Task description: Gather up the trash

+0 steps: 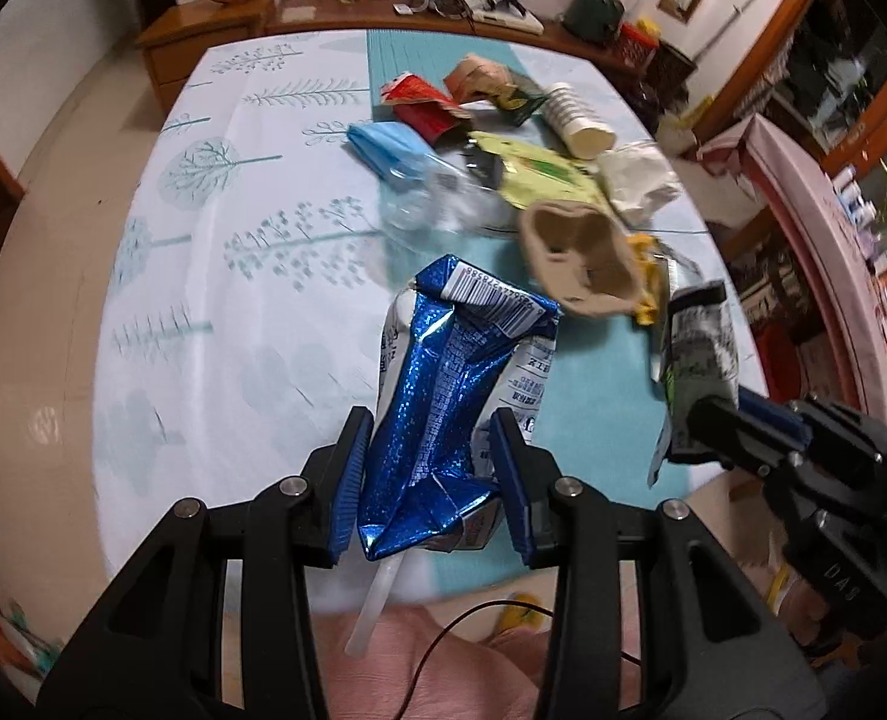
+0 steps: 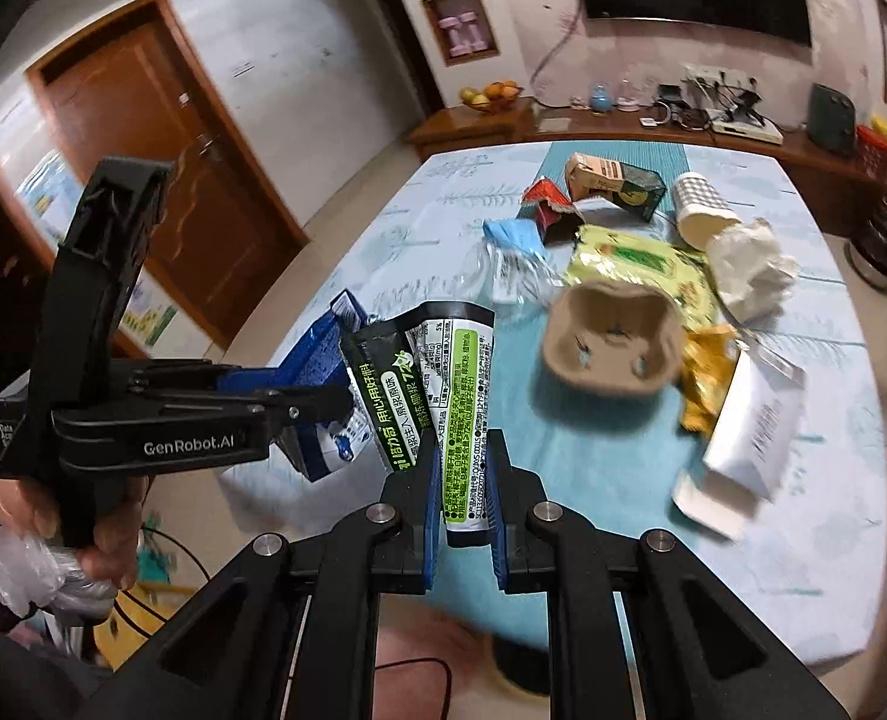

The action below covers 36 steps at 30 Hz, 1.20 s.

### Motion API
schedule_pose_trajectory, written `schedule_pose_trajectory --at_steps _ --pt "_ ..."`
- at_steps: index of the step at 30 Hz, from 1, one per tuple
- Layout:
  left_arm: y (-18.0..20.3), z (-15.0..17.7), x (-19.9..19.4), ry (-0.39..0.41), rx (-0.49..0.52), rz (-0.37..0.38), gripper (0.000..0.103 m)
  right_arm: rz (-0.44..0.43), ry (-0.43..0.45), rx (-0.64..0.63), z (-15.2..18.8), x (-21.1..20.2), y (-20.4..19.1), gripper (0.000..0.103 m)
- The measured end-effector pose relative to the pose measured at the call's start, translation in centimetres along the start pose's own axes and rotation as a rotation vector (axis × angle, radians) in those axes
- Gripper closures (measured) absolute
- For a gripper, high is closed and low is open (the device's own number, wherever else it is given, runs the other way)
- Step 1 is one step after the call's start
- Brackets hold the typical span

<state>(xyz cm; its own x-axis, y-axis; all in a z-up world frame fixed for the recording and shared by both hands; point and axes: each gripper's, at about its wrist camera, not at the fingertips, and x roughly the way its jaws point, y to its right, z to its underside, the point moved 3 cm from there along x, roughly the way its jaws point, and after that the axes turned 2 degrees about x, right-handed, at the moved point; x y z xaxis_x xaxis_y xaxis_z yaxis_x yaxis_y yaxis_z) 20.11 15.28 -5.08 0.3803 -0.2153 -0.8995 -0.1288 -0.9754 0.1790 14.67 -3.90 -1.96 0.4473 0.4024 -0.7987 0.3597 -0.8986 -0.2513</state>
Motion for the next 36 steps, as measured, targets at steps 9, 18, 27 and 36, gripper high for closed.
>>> schedule_pose_trajectory --at_steps 9,18,27,36 --pt "9.9 9.9 -0.9 0.026 -0.125 -0.026 0.067 -0.048 -0.081 -0.053 9.2 -6.3 3.8 0.090" --pt "14.5 18.3 -0.3 -0.087 -0.146 -0.045 0.103 -0.070 -0.177 0.028 17.0 -6.8 5.6 0.090" --pt "14.5 21.2 4.4 -0.092 -0.126 -0.034 0.103 -0.035 -0.271 0.112 23.8 -0.6 7.7 0.090" --pt "11.6 26.5 13.6 -0.162 -0.201 -0.029 0.103 0.003 -0.368 0.202 31.9 8.8 11.5 0.090"
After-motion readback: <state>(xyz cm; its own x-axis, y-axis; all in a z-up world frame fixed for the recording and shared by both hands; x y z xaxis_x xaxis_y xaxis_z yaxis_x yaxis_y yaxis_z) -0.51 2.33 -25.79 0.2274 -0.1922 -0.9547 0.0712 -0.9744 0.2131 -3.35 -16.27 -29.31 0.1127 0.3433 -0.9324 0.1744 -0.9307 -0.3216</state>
